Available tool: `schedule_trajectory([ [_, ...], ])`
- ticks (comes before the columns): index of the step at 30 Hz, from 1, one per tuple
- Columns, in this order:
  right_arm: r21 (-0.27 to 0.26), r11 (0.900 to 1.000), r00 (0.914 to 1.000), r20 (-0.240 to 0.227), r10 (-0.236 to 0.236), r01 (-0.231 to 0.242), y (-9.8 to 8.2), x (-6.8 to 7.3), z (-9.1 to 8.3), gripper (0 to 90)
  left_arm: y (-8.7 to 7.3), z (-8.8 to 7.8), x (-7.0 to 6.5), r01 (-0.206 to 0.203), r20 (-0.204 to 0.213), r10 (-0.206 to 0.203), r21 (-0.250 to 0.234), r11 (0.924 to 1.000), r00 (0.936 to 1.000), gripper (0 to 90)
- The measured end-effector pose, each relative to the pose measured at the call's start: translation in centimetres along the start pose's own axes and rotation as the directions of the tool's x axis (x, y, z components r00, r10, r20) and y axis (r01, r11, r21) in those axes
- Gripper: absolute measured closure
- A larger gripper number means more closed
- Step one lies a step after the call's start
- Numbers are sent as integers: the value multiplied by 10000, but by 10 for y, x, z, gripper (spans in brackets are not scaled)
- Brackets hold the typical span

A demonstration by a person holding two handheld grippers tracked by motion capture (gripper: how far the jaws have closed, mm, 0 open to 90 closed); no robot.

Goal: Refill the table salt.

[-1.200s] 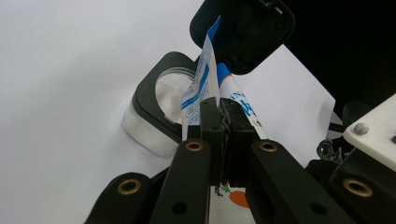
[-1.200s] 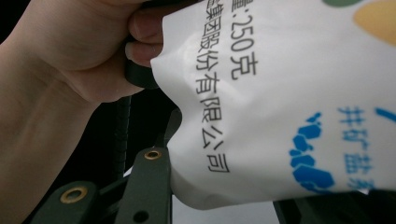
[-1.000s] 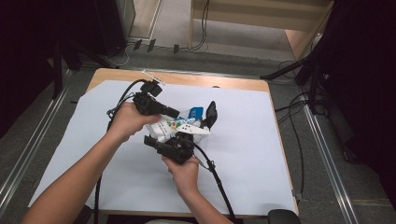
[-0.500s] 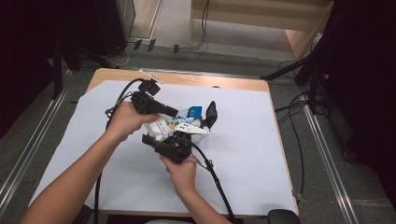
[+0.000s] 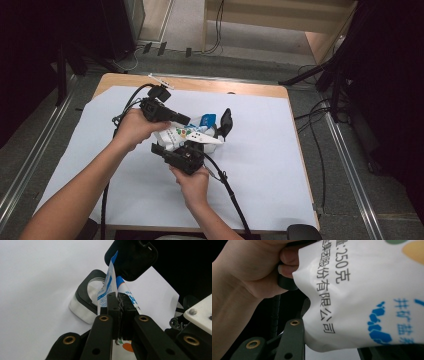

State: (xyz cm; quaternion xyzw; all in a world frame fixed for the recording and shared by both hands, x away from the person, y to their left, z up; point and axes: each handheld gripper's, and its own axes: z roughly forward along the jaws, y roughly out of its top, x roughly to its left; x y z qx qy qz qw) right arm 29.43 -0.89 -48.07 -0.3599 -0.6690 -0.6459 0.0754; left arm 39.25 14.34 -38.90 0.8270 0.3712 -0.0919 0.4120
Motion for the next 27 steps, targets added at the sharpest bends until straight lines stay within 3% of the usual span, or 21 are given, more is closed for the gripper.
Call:
schedule_trajectory([
  [27,-10,9999,9999,-87,139,-139,2,-2,-4,691,4,4,-5,-3,-136,3,-20,10000,9999,897],
])
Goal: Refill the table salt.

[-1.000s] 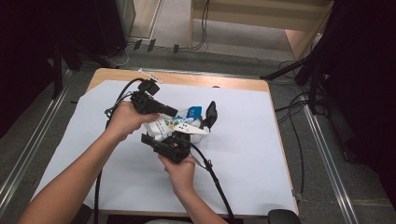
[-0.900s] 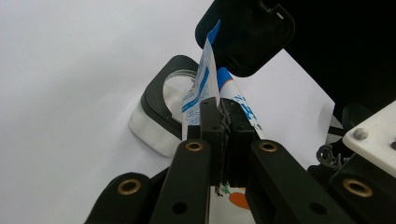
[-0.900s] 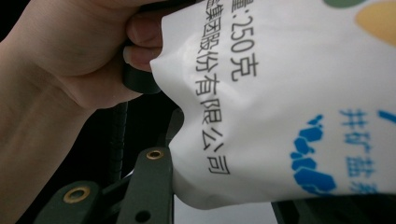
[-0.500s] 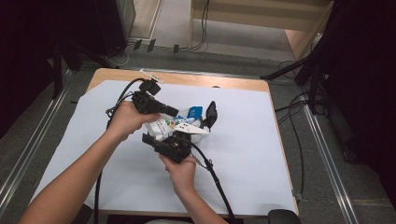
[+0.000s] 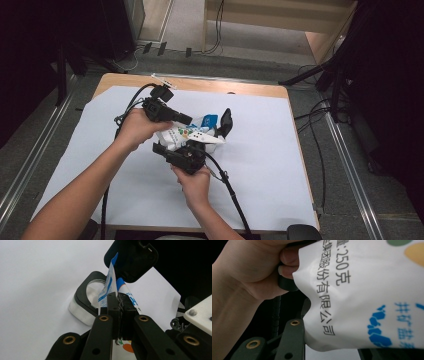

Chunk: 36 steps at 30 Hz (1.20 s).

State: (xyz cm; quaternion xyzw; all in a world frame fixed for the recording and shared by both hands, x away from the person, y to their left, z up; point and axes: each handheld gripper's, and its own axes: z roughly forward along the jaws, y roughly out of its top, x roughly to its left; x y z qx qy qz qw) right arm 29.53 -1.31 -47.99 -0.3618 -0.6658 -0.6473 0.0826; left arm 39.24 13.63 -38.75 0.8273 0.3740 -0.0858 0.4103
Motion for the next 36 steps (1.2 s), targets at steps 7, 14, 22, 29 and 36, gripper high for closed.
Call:
schedule_trajectory([
  [7,88,9999,9999,4,-128,128,1,0,-2,684,1,1,-1,-88,-18,88,64,9999,10000,897],
  [14,143,9998,9999,17,-156,156,2,1,-2,689,1,0,-2,-124,-54,125,8,9999,9999,897],
  [22,214,9996,9998,32,-193,193,2,0,-2,691,0,1,-1,-79,9,79,65,9999,10000,898],
  [29,299,9994,9998,42,-185,183,1,-1,-3,694,0,3,-1,-129,-26,129,129,9998,9999,898],
  [36,243,9996,9999,-7,-126,126,1,-1,-3,697,0,2,-2,-106,3,106,53,9999,9999,898],
])
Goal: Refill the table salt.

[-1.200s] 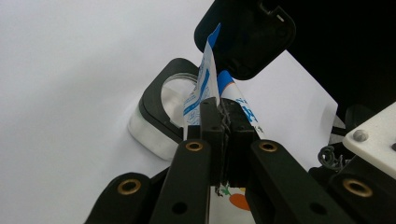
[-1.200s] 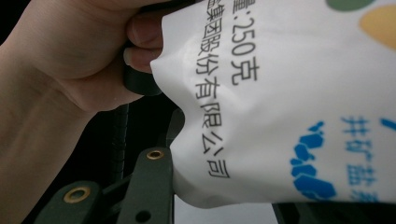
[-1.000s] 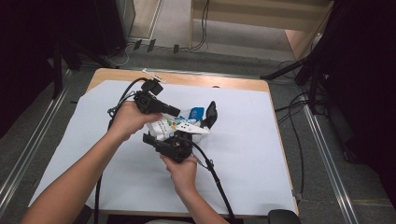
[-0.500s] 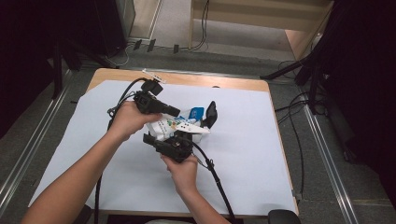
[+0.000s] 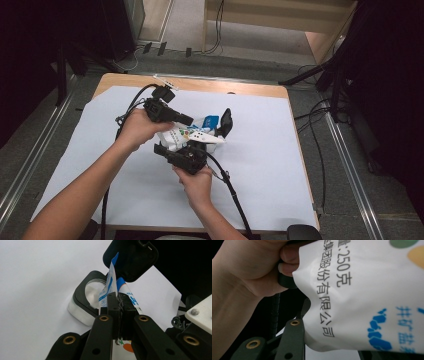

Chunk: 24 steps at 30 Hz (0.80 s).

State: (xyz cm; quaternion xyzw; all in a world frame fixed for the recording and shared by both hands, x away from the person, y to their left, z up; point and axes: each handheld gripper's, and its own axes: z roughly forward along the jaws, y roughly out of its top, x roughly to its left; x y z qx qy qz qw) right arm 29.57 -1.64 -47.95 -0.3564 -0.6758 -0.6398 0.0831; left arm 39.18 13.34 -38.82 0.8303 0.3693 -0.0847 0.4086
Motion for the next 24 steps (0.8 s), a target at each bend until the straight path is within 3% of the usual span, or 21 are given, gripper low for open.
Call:
schedule_trajectory([
  [18,-26,10000,10000,-28,-29,29,0,1,3,699,-1,-3,1,-11,-66,12,7,10000,10000,897],
  [24,-153,9996,9996,-150,224,-227,0,2,5,698,0,-5,0,44,-121,-44,-47,10000,9999,897],
])
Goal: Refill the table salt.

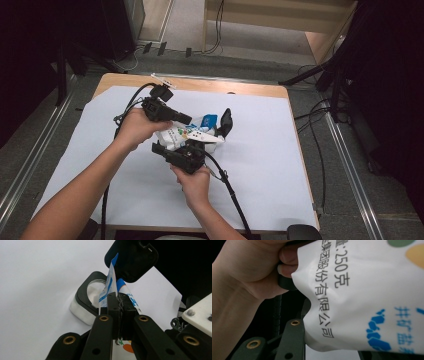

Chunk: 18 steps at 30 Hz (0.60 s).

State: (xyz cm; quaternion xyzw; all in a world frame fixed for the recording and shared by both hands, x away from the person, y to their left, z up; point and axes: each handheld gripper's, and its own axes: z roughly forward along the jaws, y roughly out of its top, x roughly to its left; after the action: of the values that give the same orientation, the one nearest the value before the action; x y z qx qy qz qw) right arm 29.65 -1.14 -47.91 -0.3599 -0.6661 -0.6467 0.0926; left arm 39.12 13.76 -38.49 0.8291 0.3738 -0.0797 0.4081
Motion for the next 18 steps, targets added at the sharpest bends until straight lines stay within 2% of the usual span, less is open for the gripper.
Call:
schedule_trajectory([
  [8,-23,9998,9997,-143,216,-217,1,0,0,682,2,0,0,98,64,-99,109,9999,9999,898],
  [18,-39,9998,9997,-133,207,-208,2,1,0,684,5,0,-3,79,4,-79,312,9995,10000,897],
])
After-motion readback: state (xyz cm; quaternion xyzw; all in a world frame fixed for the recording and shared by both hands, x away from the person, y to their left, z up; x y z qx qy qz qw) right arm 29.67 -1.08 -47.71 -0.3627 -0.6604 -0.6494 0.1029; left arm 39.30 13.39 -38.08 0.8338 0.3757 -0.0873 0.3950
